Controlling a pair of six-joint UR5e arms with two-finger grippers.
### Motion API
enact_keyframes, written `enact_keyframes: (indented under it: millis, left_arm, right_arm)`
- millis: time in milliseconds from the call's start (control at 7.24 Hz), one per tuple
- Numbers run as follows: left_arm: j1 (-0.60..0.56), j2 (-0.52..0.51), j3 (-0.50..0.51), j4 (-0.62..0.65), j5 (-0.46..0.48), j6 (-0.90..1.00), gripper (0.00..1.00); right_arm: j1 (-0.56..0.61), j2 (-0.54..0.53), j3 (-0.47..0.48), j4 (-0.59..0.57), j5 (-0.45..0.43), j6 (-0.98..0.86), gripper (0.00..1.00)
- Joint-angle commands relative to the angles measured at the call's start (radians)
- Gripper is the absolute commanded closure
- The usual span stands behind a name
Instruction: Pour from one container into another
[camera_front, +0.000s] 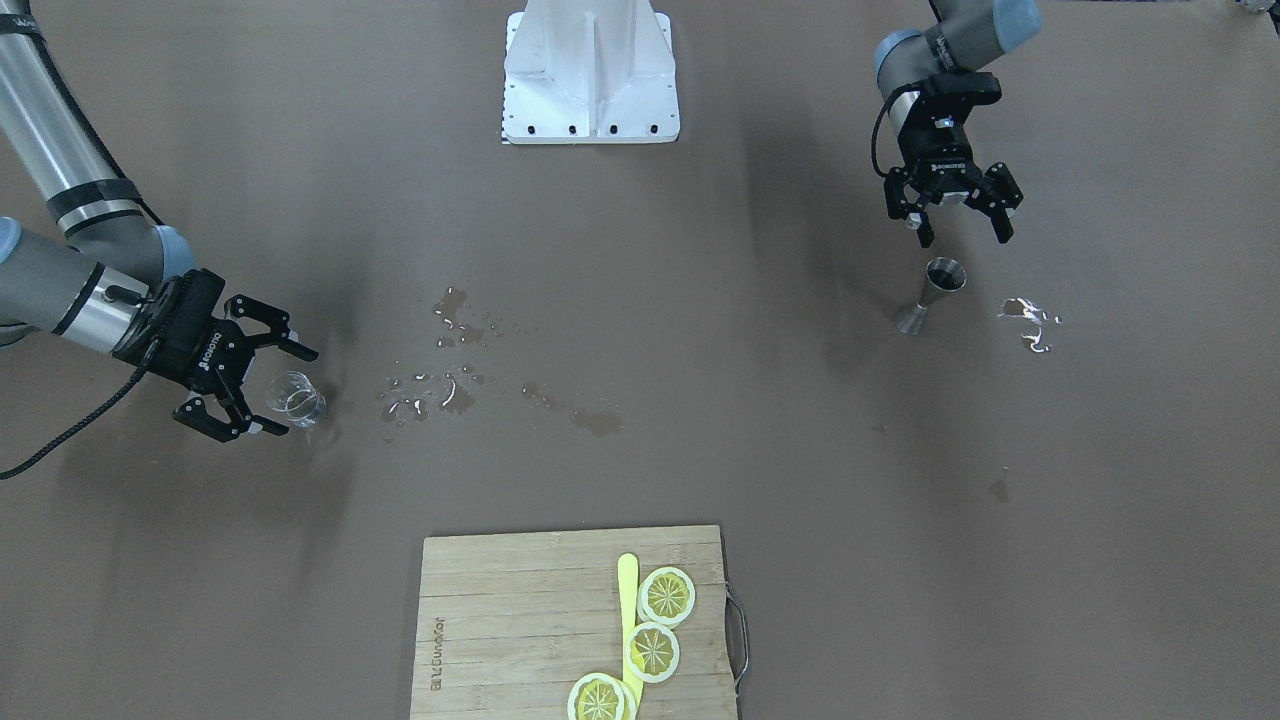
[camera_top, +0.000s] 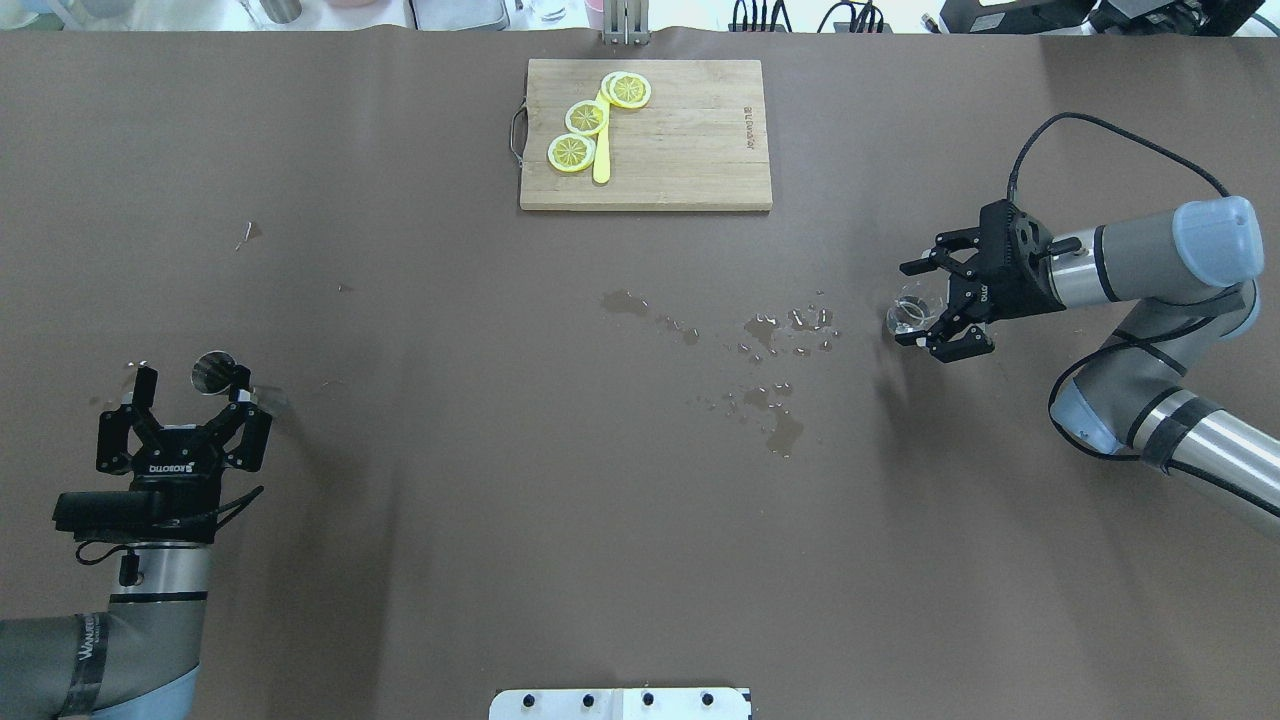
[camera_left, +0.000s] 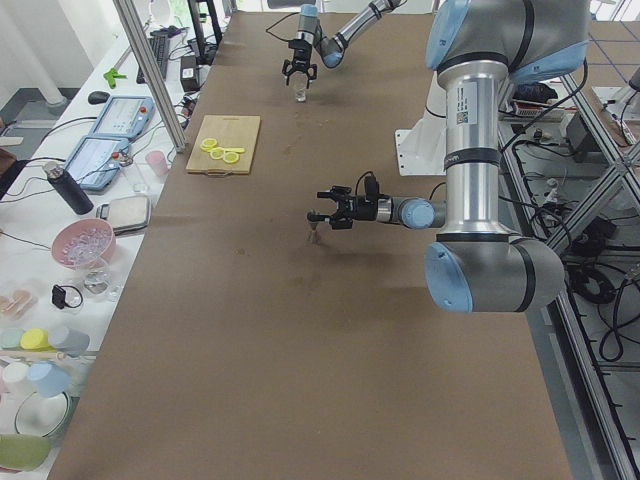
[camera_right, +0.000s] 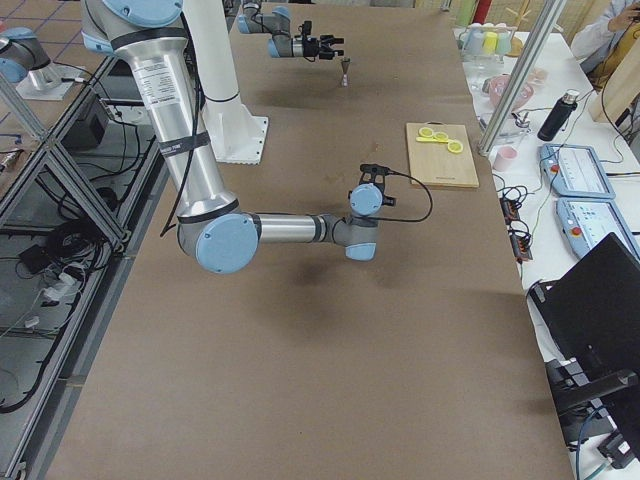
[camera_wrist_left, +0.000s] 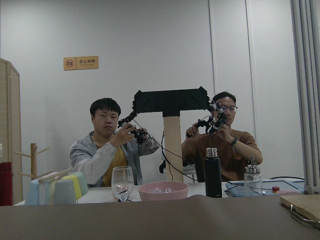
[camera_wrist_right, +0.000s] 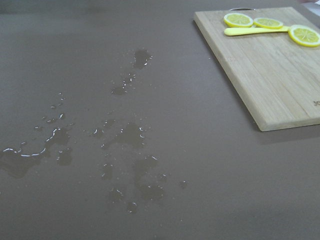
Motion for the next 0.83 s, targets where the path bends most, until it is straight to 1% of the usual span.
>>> enact_keyframes:
  millis: [0, 138, 276, 414, 552, 690]
  left_arm:
    - [0.013, 0.025, -0.14, 0.018, -0.082, 0.129, 0.01]
    - [0.011, 0.016, -0.186, 0.017, -0.145, 0.248, 0.01]
    - [0.009, 0.003, -0.25, 0.014, -0.219, 0.37, 0.01]
    - [0.0, -0.04, -0.292, 0.0, -0.327, 0.563, 0.01]
    - [-0.026, -0.088, -0.294, -0.056, -0.383, 0.726, 0.01]
    - [-0.062, -0.131, -0.292, -0.169, -0.479, 0.957, 0.01]
  right_arm:
    - [0.07, -0.002, 0.058, -0.078, 0.074, -0.001, 0.0]
    - [0.101, -0.005, 0.093, -0.147, 0.071, -0.015, 0.0]
    - [0.128, -0.005, 0.139, -0.263, 0.071, -0.015, 0.0]
    - [0.141, 0.002, 0.172, -0.391, 0.07, -0.014, 0.0]
    - [0.151, 0.004, 0.207, -0.556, 0.062, -0.012, 0.0]
    - [0.17, 0.004, 0.236, -0.69, 0.057, -0.013, 0.0]
